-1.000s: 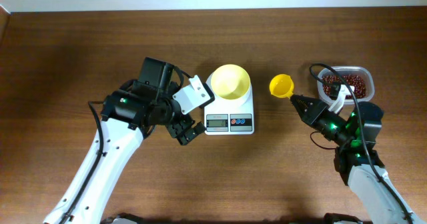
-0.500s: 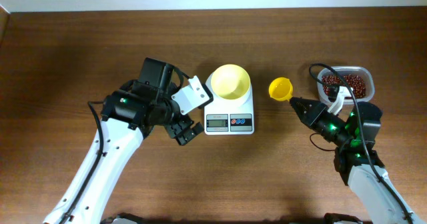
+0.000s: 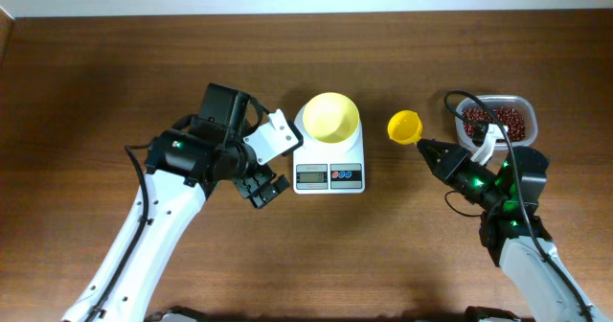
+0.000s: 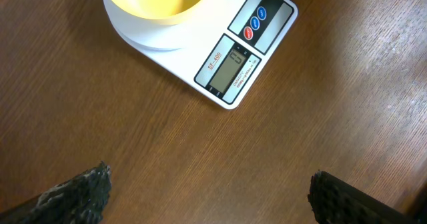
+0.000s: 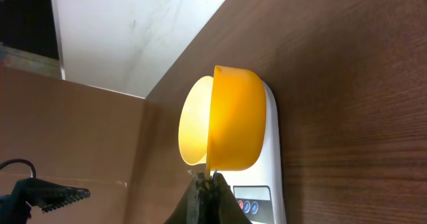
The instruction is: Scoop item into bowl and weigh 50g on scale
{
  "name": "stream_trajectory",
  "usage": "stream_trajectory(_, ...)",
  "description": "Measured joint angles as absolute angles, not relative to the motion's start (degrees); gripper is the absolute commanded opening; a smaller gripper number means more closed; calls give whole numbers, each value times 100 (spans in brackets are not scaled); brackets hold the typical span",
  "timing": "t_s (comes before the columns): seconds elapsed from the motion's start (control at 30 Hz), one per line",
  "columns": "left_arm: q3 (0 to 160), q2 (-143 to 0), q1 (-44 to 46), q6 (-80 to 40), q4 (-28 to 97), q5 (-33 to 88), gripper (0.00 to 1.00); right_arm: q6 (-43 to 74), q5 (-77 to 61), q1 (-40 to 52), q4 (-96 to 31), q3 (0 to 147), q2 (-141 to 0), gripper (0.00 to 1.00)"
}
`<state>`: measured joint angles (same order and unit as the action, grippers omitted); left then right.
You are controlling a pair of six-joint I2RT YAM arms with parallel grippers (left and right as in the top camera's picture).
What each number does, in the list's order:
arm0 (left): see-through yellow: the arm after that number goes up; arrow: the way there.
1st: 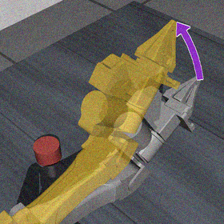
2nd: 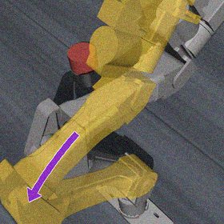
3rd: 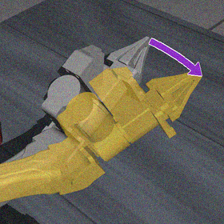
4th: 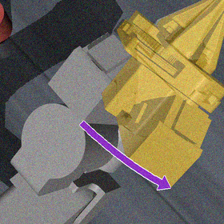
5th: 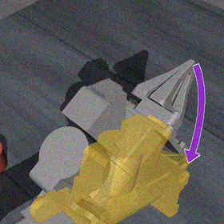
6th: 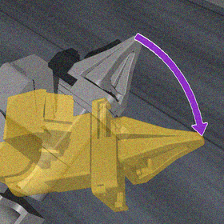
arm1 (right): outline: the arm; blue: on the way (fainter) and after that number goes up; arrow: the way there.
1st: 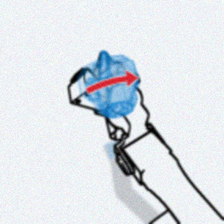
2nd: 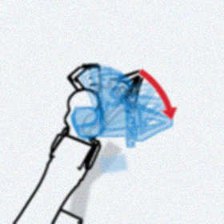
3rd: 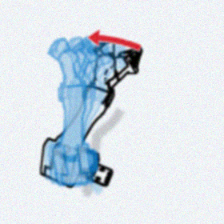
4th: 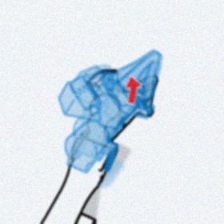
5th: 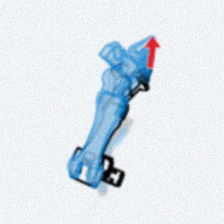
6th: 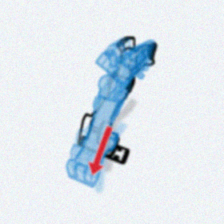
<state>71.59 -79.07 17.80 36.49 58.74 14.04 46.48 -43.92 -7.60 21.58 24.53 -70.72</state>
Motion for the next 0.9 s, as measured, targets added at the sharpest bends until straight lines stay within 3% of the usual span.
stream_trajectory(0.6, 7159, -7907, 1780, 3649, 5874, 1404, 99, 4466, -4351, -760, 2167, 2453, -7072, 4)
stream_trajectory(0.9, 7159, -7907, 1780, 3649, 5874, 1404, 99, 3813, -4355, -760, 2187, 2453, -7072, 4)
